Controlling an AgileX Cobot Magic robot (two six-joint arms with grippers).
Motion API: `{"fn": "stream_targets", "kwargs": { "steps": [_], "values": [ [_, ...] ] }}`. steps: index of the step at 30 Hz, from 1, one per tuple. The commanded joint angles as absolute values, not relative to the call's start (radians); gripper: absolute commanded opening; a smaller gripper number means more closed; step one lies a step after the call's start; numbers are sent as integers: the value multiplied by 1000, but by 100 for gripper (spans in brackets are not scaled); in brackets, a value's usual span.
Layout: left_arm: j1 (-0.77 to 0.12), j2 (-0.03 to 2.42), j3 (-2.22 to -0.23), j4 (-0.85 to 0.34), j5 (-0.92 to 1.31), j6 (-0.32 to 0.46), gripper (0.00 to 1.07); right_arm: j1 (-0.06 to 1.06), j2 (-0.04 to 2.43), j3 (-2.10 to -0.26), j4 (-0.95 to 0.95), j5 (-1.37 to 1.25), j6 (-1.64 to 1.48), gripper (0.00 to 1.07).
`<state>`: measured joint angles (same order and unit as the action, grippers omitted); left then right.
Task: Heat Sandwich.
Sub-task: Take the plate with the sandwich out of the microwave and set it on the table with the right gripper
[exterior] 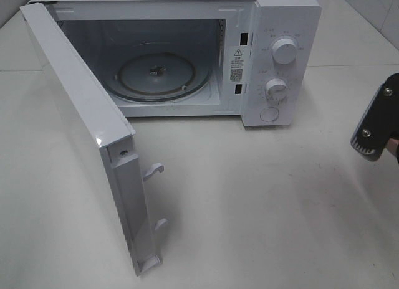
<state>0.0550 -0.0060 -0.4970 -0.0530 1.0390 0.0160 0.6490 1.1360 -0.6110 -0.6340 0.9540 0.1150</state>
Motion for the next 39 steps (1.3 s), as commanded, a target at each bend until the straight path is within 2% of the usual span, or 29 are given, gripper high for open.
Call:
{"fn": "stream_targets", "kwargs": {
  "steps": [1,14,17,29,39],
  "values": [
    [57,-31,-495,-56,1035,17,98,650,1194,-646,-697,958,201,0],
    [57,-31,-495,-56,1035,17,98,644,1383,-722,-762,938,373,0],
    [57,-31,-495,-56,1035,17,98,614,1394,-726,-756,908,380,0],
    [57,-31,-495,-56,1035,18,98,381,1465,-730,-765,808,448,0],
    [57,-31,-495,-56,1035,18,98,288,1557,-735,-878,738,611,0]
  ]
}}
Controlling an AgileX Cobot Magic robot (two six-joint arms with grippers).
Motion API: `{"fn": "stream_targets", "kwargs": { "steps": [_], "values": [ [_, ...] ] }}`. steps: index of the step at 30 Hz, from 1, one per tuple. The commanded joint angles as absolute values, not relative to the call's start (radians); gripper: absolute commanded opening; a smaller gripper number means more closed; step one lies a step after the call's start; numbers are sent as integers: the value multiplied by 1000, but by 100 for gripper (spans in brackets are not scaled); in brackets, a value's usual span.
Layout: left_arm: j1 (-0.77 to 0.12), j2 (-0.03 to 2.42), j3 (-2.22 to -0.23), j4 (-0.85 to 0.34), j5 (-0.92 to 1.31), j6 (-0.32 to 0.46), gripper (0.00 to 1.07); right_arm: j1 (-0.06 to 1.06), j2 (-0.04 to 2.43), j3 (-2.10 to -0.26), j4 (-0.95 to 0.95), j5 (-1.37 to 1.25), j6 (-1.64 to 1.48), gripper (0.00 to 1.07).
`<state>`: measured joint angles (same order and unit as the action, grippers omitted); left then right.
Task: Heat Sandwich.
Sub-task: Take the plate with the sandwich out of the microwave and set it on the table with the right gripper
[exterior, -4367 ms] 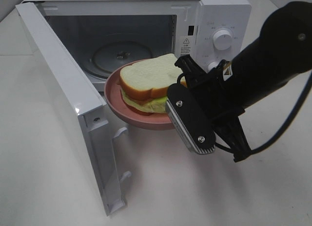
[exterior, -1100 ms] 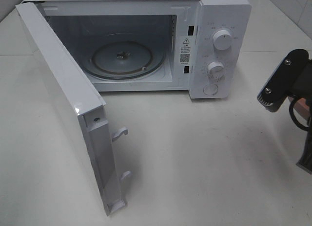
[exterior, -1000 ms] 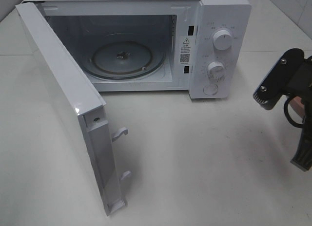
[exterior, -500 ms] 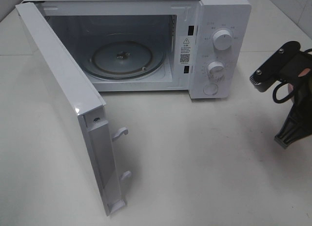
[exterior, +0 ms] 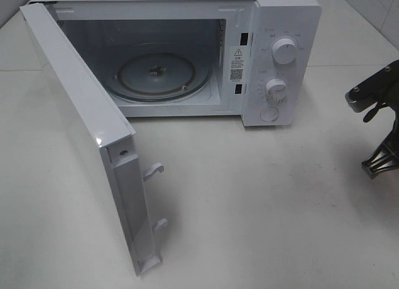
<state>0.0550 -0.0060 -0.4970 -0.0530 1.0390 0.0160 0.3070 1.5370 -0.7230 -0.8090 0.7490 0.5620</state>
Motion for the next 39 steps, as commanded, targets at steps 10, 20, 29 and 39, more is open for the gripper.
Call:
{"fn": "stream_targets", "kwargs": {
  "steps": [10,20,29,39],
  "values": [
    [57,-31,-495,-56,1035,18,98,223,1659,-735,-928,641,709,0],
    [57,-31,-495,-56,1035,18,98,208,1766,-741,-984,588,771,0],
    [57,-31,-495,-56,1035,18,98,208,1867,-798,-1002,582,780,0],
    [57,-31,-495,-56,1035,18,98,208,1897,-805,-1007,546,792,2]
  ]
}}
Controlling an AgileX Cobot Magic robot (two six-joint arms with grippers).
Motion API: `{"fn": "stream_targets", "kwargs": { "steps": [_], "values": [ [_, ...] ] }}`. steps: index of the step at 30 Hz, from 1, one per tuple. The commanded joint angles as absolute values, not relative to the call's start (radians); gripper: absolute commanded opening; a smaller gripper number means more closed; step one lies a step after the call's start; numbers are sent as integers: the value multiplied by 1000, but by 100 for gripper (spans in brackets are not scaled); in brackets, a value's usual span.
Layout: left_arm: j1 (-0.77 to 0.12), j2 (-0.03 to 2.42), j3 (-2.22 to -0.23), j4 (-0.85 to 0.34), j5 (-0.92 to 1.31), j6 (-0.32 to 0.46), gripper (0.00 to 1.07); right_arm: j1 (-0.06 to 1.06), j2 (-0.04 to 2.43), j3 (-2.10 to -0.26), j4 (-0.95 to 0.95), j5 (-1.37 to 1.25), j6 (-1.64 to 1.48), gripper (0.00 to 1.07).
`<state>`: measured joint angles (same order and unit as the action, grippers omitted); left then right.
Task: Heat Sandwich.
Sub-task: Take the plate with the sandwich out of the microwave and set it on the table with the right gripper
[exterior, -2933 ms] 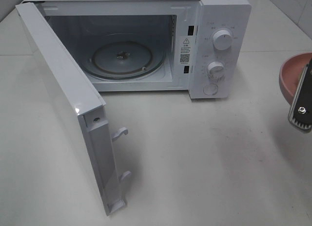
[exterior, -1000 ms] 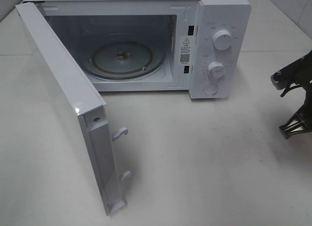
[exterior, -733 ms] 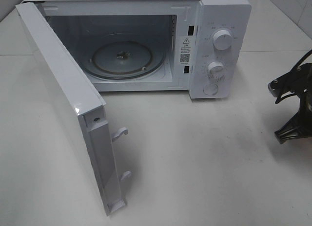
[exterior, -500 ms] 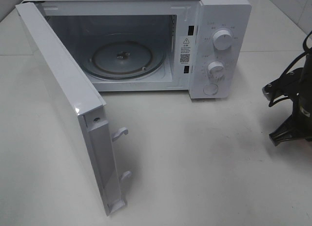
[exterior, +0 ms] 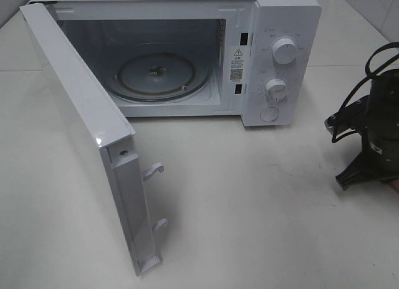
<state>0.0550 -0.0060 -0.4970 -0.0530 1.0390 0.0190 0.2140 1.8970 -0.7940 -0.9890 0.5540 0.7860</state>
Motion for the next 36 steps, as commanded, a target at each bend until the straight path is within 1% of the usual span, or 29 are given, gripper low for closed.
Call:
{"fn": "stream_targets", "kwargs": {
  "steps": [1,7,10,11,12,14,15,16,17,19,20,21,22,24,25,27,28,30,32,36],
  "values": [
    [57,-31,-495,-56,1035,18,98,208,1897,-805,-1007,547,792,2],
    [57,-31,-495,-56,1035,18,98,208,1897,-805,-1005,557,792,7],
    [57,-31,-495,-56,1035,18,98,208,1896,-805,-997,567,792,15],
    [57,-31,-495,-56,1035,18,98,208,1896,-805,-997,567,792,15],
    [57,-31,-495,-56,1035,18,98,208,1886,-805,-980,566,790,22],
    [57,-31,-495,-56,1035,18,98,208,1871,-805,-962,565,778,31],
    [57,-31,-495,-56,1035,18,98,208,1871,-805,-962,565,778,31],
    [57,-31,-495,-56,1035,18,98,208,1849,-805,-932,567,749,36],
    [57,-31,-495,-56,1035,18,98,208,1836,-805,-914,570,729,45],
    [57,-31,-495,-56,1035,18,98,208,1809,-805,-876,587,686,53],
    [57,-31,-495,-56,1035,18,98,208,1809,-805,-876,587,686,53],
    [57,-31,-495,-56,1035,18,98,208,1774,-805,-839,611,645,60],
    [57,-31,-495,-56,1035,18,98,208,1757,-805,-820,623,626,63],
    [57,-31,-495,-56,1035,18,98,208,1739,-805,-796,634,610,65],
    [57,-31,-495,-56,1035,18,98,208,1703,-805,-746,656,568,69],
    [57,-31,-495,-56,1035,18,98,208,1667,-805,-693,673,517,71],
    [57,-31,-495,-56,1035,18,98,208,1667,-805,-693,673,517,71],
    [57,-31,-495,-56,1035,18,98,209,1602,-805,-612,699,433,74],
    [57,-31,-495,-56,1035,18,98,210,1585,-805,-590,706,406,74],
    [57,-31,-495,-56,1035,18,98,210,1452,-805,-450,778,293,76]
  ]
}}
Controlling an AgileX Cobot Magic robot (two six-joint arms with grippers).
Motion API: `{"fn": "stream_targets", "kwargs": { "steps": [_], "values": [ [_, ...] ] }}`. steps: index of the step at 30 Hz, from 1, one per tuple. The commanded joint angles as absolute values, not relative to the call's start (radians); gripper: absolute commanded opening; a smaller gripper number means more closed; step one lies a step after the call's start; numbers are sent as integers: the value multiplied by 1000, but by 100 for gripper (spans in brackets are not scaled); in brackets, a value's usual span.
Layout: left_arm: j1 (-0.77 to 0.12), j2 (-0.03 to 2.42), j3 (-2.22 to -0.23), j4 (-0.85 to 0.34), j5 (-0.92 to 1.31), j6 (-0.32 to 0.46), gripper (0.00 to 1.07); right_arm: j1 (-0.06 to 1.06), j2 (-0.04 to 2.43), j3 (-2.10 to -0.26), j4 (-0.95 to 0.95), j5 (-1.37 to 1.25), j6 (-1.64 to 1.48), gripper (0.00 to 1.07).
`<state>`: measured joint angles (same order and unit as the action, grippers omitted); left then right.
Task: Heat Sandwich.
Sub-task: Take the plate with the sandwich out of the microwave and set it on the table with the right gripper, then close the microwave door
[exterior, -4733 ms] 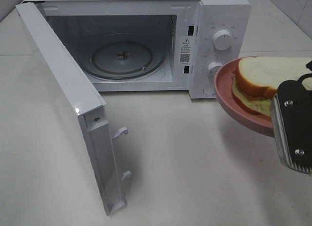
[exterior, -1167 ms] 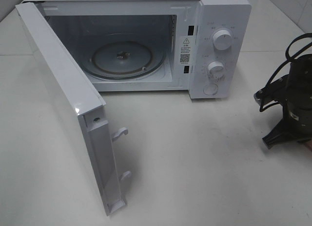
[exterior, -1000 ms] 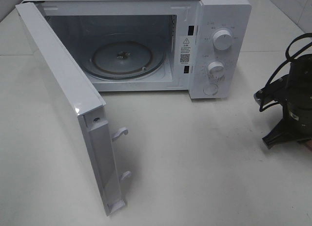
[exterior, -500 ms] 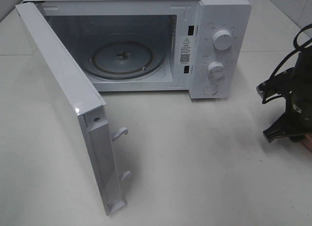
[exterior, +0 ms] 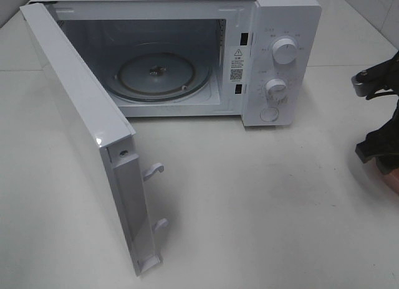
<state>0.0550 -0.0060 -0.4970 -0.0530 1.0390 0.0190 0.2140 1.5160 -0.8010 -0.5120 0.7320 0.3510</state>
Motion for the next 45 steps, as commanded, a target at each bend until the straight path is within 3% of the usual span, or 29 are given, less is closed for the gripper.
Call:
{"fn": "stream_targets", "kwargs": {
  "steps": [1,17,45],
  "values": [
    [57,-31,-495,-56,1035,18,98,210,1452,-805,-450,778,293,76],
    [57,-31,-495,-56,1035,18,98,210,1084,-805,-142,902,81,76],
    [57,-31,-495,-56,1035,18,98,210,552,-763,-126,1116,84,76]
  ]
}}
